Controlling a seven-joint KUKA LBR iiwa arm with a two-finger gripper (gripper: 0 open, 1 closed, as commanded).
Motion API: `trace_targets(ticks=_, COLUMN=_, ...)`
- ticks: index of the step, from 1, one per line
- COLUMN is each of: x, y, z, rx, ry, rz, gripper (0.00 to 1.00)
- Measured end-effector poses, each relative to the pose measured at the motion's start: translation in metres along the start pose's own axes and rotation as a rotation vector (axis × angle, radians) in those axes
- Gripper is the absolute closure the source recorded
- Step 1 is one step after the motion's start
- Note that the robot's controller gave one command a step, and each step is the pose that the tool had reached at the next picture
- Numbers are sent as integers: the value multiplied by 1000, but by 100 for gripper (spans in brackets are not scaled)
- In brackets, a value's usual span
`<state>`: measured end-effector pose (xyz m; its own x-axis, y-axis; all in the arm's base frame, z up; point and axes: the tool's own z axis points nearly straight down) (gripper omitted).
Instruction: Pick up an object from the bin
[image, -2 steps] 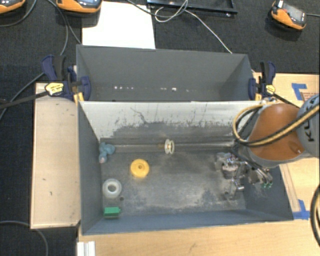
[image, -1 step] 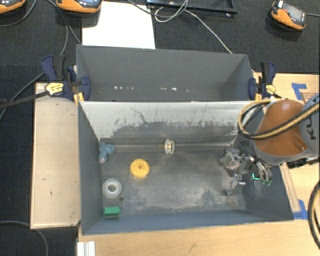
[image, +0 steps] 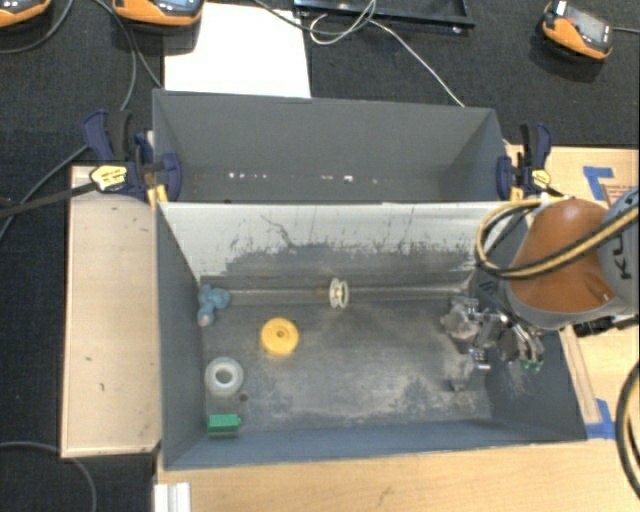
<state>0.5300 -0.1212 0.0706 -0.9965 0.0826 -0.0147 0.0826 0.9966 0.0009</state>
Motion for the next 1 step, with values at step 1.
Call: trace_targets(ticks=1, x=1, y=-21, z=-92, rx=0, ry=0, rz=-43, gripper=0)
